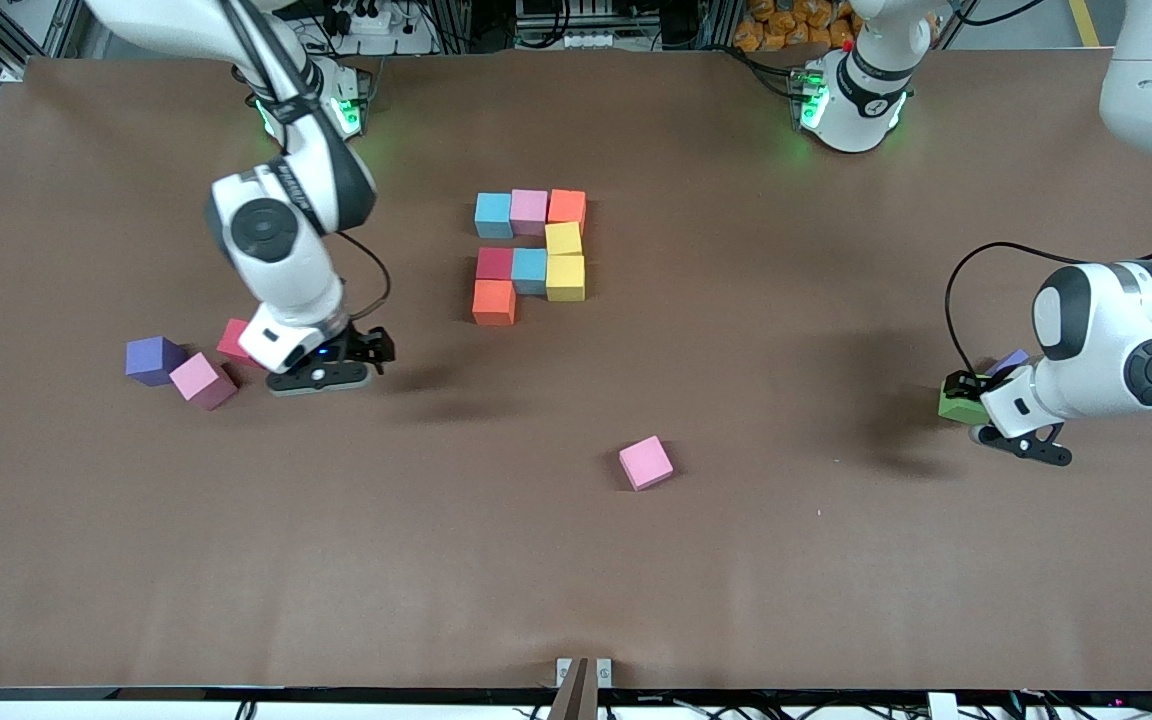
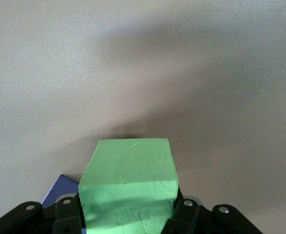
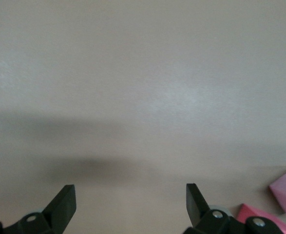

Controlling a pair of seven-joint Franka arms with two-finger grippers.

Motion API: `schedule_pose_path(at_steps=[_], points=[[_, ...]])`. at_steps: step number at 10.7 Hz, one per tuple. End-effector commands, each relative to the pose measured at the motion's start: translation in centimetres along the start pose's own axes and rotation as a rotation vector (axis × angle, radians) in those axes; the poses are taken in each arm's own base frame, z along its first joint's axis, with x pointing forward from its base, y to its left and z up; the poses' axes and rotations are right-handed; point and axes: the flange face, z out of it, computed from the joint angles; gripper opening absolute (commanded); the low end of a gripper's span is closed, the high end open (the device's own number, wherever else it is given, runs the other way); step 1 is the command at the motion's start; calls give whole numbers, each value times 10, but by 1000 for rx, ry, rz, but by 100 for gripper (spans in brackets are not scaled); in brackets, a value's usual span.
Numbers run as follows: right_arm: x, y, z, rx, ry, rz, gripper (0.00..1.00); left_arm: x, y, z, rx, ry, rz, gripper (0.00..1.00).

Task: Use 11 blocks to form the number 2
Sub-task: 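Grasp a pink cube with the right gripper while the left gripper holds green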

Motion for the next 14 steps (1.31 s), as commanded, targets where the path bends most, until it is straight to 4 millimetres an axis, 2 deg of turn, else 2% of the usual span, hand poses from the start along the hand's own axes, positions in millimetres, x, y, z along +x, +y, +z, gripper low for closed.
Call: schedule_pose_path(at_steps=[1,3,7,9,12,14], points=[[-5,29,-4,22,-21,-95,100,4,14,-8,11,-20,-12,4],[-8,52,3,21,-35,-154,100,5,16,-7,16,-24,-6,5],[-19,130,13,47,-87,-272,100,2,10,0,8,-33,-6,4],[-26,171,21,87,-100,-326,100,5,15,-1,9,-32,-12,4],[-40,220,45,96,-131,-451,100,6,17,5,-1,-39,-28,4],[-47,243,59,104,-146,-499,100,6,15,2,3,-34,-54,4]])
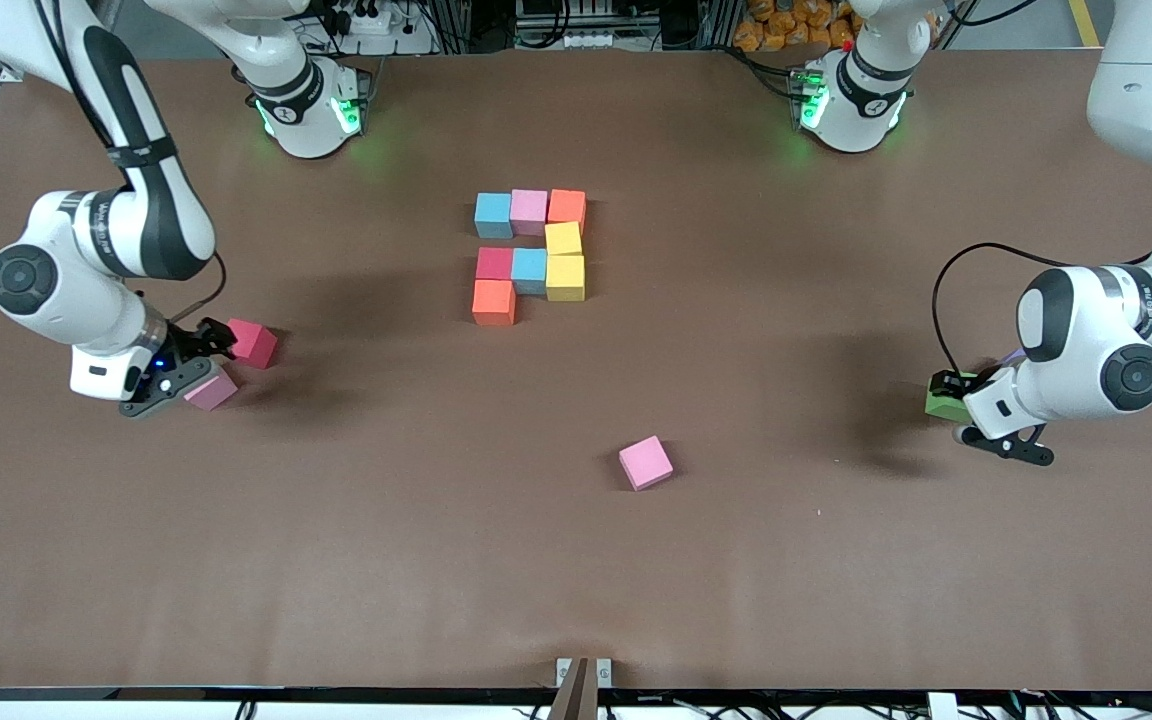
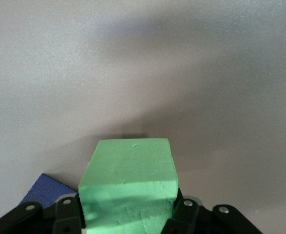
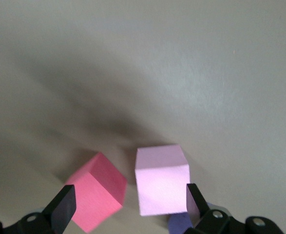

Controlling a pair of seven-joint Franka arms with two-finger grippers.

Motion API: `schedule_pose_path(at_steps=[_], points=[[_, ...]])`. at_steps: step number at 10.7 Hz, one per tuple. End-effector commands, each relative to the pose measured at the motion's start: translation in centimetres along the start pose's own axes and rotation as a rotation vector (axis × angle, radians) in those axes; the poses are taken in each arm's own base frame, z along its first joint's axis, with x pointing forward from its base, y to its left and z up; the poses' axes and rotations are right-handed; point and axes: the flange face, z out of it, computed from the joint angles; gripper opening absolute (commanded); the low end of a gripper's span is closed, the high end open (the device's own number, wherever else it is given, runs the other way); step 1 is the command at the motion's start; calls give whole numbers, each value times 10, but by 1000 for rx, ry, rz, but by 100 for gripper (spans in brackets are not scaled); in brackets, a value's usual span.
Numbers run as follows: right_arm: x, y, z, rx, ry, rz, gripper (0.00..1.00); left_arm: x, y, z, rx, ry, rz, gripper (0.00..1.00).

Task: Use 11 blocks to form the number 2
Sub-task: 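Grasp a pink cube with the right gripper while the left gripper holds green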

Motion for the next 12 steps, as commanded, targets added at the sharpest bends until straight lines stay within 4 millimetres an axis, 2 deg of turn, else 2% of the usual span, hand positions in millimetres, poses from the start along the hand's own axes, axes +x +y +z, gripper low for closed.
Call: schedule_pose_path(at_steps=[1,4,6,9,12], points=[[-10,19,18,12,7,-69,100,3,1,-7,9,0,-21,4],[-10,40,48,30,44,-129,100,6,0,-15,15,16,-36,4],[-7,51,62,42,48,-141,100,14,16,-20,11,28,-49,4],[-11,58,67,46,47,-136,100,15,18,-16,9,22,-48,4],[-18,57,74,89,40,-103,100,15,20,-15,10,21,-45,4]])
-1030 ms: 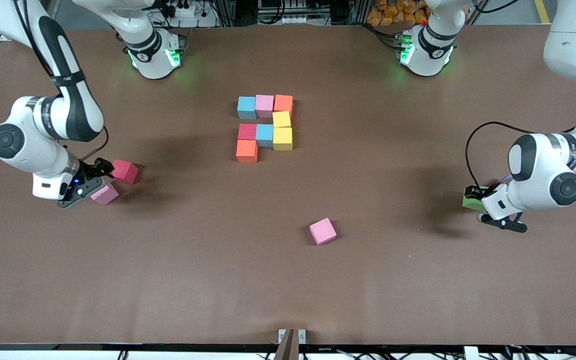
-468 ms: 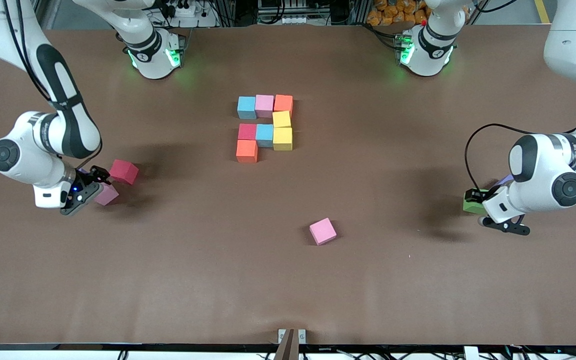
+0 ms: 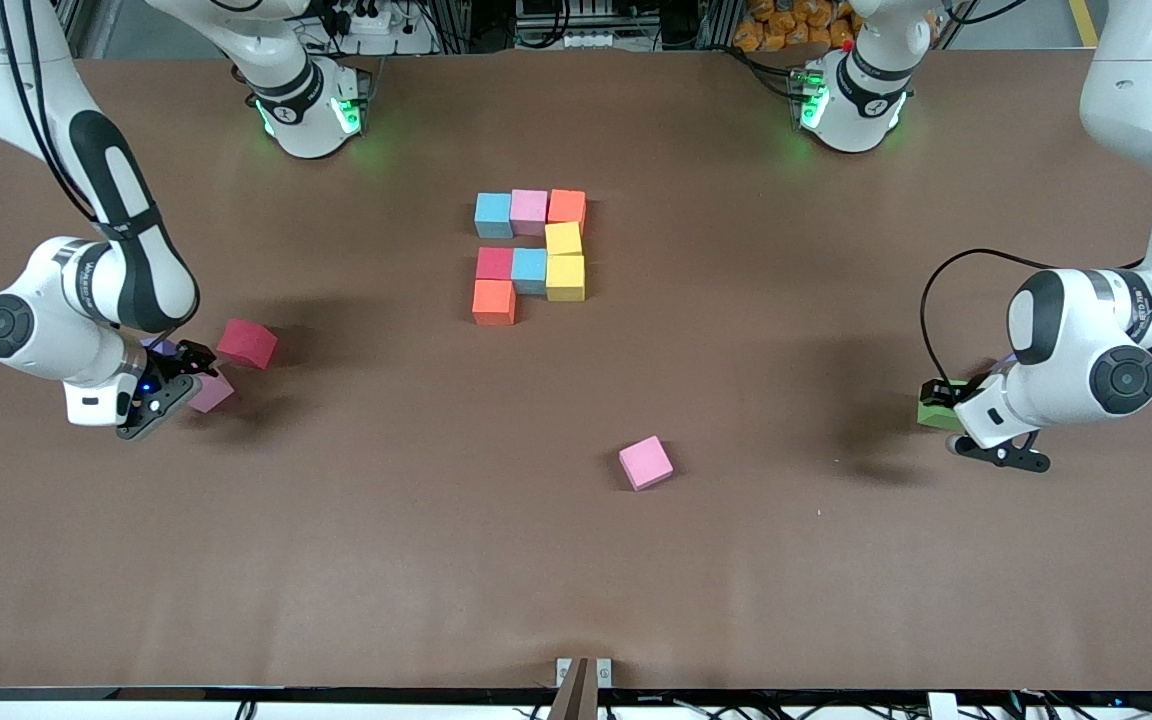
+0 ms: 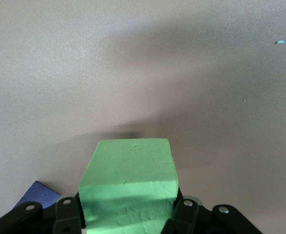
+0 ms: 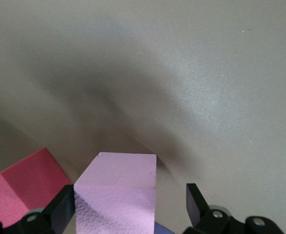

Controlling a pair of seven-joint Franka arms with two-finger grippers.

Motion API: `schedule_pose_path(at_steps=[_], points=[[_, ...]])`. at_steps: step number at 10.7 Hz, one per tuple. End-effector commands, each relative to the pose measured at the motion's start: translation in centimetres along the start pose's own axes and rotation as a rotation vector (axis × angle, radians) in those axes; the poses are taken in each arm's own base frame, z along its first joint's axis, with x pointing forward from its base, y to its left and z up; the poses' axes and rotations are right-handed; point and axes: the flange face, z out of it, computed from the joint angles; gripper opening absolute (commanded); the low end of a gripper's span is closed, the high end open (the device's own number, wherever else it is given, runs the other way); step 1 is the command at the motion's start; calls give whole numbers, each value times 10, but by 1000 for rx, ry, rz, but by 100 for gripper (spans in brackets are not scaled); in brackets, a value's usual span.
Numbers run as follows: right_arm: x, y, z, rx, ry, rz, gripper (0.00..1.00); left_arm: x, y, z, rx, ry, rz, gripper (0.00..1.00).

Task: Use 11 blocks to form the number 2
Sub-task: 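Grasp a pink cube with the right gripper while the left gripper holds green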

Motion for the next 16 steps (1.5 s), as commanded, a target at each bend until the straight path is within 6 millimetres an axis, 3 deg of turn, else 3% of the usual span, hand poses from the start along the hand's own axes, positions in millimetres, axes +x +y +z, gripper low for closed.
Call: schedule_pose_path(at_steps=[1,3,7,9,11,13,16], points=[[-14,9,4,40,15,39,100,1,1,-1,4,-10,-10,4],[-23,11,7,61,12,67,95,1,2,0,4,-13,-10,4],[-24,11,8,68,12,75,37,1,6,1,3,-14,-6,4],[-22,10,9,68,13,76,22,1,6,1,3,-15,-5,4],[-10,7,-4,96,24,93,18,1,7,2,2,-17,-5,4],[17,5,-30,114,28,119,17,1,6,2,3,-17,-4,4],[56,-24,-46,102,31,193,17,1,7,3,3,-18,-5,4]])
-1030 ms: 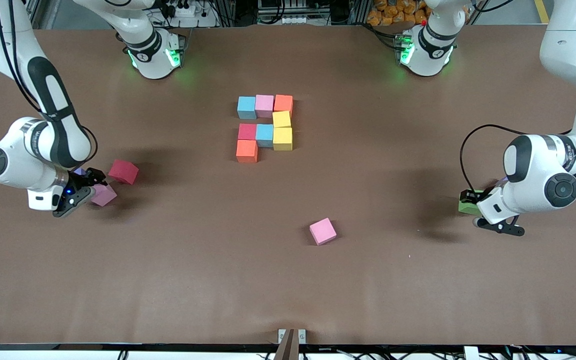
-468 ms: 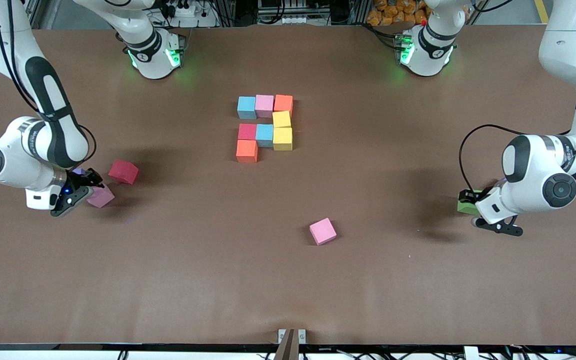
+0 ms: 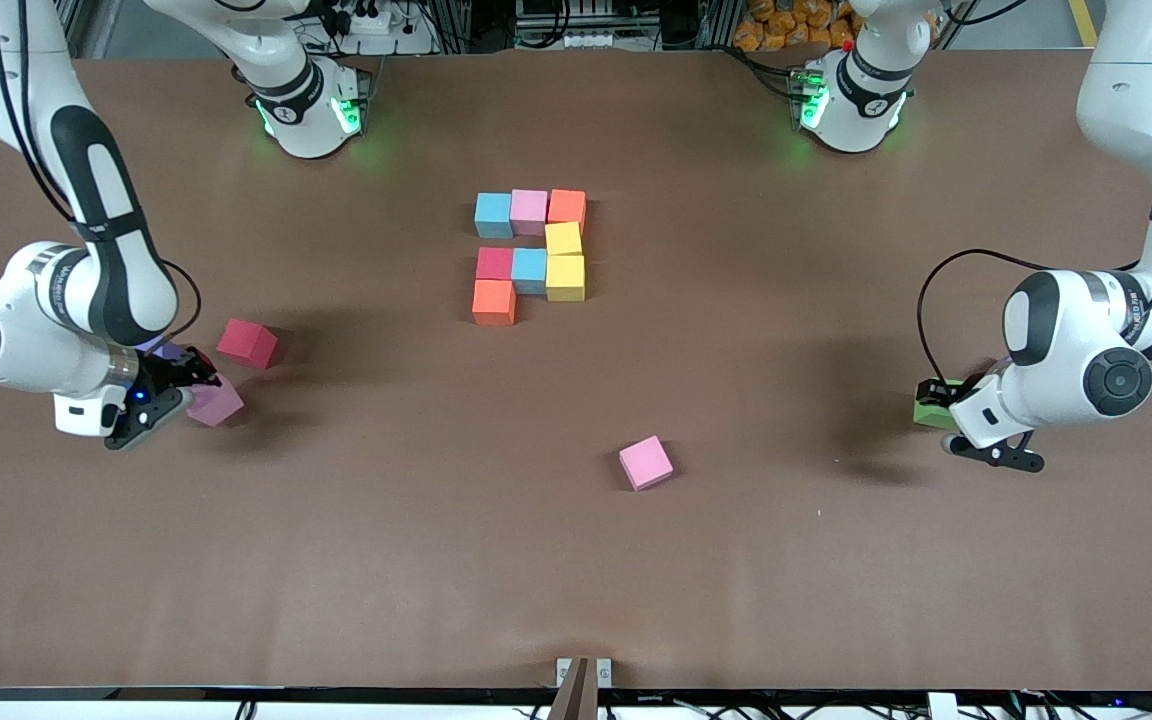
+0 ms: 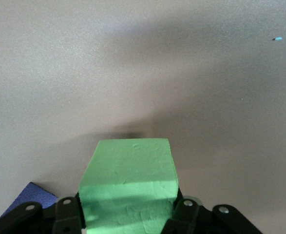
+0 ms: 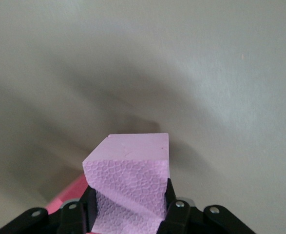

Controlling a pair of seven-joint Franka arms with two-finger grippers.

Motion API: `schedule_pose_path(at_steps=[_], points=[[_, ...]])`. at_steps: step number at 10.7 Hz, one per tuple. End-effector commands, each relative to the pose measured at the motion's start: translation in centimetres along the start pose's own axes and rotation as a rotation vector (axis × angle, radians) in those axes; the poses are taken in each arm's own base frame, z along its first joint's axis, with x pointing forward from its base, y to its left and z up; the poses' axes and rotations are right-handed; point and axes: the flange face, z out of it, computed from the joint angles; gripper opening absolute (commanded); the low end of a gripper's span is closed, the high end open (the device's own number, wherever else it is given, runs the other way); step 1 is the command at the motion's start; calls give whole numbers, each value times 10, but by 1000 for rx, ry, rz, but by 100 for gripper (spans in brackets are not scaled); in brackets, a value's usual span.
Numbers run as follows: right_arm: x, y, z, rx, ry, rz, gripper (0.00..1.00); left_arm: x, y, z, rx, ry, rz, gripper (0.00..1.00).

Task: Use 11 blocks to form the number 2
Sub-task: 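Lift the pink cube with the right gripper while the left gripper carries green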

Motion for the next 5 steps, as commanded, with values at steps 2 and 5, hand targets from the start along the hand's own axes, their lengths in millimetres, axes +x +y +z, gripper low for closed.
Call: schedule_pose_path(at_steps=[2,5], points=[[37,-47,-8,6,7,112,17,1,2,-2,5,-8,-13,4],[68,-104,-23,20,2,211,17,4,12,-10,12,0,-10,2]])
